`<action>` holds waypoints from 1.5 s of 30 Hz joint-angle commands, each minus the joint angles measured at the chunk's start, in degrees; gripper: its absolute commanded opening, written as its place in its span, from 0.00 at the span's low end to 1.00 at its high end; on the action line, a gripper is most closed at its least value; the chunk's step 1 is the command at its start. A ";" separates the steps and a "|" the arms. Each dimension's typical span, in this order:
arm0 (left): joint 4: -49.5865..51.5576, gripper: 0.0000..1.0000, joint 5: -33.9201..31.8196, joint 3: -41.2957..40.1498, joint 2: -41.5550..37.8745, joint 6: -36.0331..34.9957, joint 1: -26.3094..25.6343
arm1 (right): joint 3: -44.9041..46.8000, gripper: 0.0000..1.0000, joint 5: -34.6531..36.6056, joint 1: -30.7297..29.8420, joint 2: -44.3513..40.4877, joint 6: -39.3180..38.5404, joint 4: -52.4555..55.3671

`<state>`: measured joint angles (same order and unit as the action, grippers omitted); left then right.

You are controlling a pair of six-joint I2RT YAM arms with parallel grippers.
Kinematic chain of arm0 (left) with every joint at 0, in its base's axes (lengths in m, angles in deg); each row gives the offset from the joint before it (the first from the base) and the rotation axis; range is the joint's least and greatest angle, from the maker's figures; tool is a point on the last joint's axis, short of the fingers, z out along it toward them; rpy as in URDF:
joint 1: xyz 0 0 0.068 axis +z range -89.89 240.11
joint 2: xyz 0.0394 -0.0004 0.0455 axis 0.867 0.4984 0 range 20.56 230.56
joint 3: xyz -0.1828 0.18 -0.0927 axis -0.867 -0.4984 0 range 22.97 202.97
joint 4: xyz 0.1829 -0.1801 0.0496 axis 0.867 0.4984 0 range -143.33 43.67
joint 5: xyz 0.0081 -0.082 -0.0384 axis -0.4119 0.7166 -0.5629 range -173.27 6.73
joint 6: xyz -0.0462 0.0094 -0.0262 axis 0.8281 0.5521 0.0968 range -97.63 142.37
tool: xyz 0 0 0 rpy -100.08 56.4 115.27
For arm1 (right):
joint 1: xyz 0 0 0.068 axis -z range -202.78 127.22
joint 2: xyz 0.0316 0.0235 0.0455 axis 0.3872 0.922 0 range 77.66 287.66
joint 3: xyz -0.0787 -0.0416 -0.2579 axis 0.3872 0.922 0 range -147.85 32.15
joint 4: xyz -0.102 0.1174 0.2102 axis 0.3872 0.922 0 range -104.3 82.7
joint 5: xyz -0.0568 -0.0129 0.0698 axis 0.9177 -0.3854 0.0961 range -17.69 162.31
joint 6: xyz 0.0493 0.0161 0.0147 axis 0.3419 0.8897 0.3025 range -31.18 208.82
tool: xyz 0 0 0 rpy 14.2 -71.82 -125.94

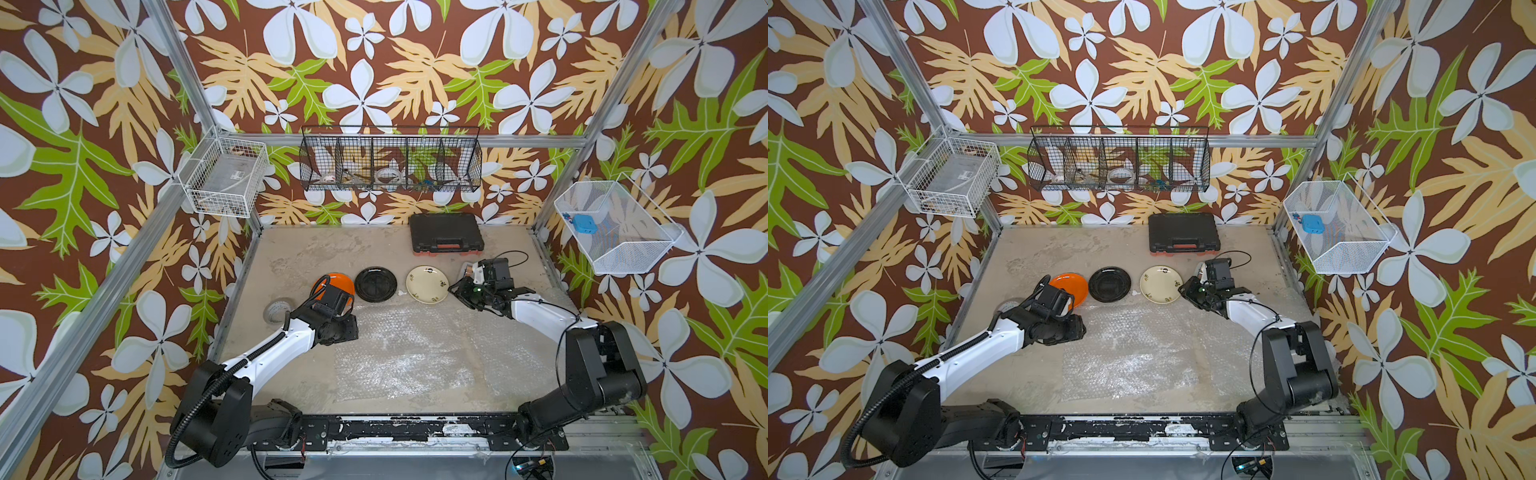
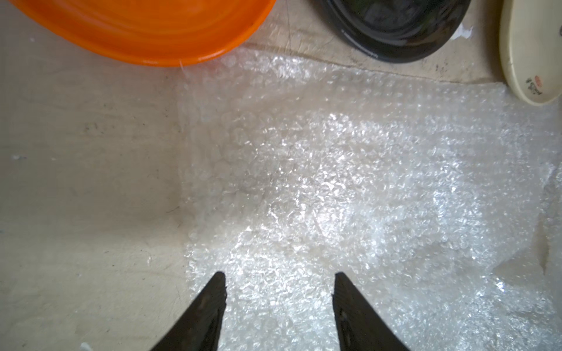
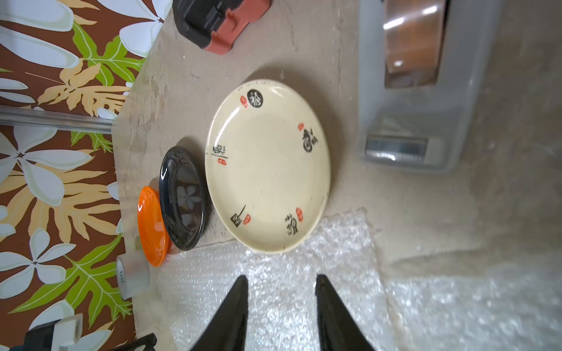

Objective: Wrap dinner plates in bubble wrap
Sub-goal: Pick up the plate from the center of the board, then place the plate on the bubble wrap.

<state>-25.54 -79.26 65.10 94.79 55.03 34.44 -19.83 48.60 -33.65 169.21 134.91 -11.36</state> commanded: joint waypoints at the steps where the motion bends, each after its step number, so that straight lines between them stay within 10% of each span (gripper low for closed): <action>1: -1.08 0.59 1.00 -0.64 -0.04 -0.15 0.01 | -1.84 0.40 -2.29 0.24 3.48 -1.78 -3.17; 14: -1.69 0.59 1.17 -0.82 1.66 -0.19 0.01 | -2.19 0.36 -2.53 0.24 12.94 1.62 -10.52; 24: -1.34 0.59 0.56 -0.43 1.15 -0.14 0.03 | -4.92 0.14 -1.78 0.24 15.34 1.84 -9.53; 37: 1.12 0.59 -2.86 3.28 -2.33 -0.47 0.09 | 3.94 0.00 -5.15 -0.65 -1.98 -5.39 2.04; 45: 2.17 0.58 -1.53 4.24 -2.37 -1.04 0.09 | 14.44 0.00 -9.92 -13.12 -13.11 -5.07 5.90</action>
<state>-24.49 -81.31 69.14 92.54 54.82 34.46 -6.68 41.41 -43.64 157.42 129.27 -6.46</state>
